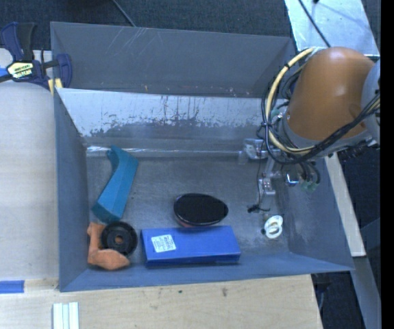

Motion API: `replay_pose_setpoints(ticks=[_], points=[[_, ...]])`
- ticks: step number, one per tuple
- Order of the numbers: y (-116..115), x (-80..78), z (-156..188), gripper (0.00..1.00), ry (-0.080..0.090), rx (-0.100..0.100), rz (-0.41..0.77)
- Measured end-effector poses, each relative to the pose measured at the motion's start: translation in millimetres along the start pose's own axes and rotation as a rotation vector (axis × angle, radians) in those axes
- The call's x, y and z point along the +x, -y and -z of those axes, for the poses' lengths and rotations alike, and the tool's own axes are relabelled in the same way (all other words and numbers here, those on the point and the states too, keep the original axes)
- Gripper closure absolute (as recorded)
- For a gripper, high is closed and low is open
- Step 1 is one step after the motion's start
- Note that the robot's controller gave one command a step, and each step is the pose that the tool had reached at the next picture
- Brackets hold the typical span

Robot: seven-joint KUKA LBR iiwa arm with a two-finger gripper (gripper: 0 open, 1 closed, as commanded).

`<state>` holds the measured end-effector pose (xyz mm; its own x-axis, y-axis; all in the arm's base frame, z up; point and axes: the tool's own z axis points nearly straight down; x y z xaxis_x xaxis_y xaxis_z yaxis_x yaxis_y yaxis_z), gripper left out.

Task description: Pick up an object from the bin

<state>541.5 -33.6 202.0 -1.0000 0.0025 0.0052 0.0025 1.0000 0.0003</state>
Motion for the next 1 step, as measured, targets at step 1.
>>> replay_pose_setpoints(ticks=[1], points=[[-0.1,-1.5,4.7,0.00,0.009,0.001,0.001]])
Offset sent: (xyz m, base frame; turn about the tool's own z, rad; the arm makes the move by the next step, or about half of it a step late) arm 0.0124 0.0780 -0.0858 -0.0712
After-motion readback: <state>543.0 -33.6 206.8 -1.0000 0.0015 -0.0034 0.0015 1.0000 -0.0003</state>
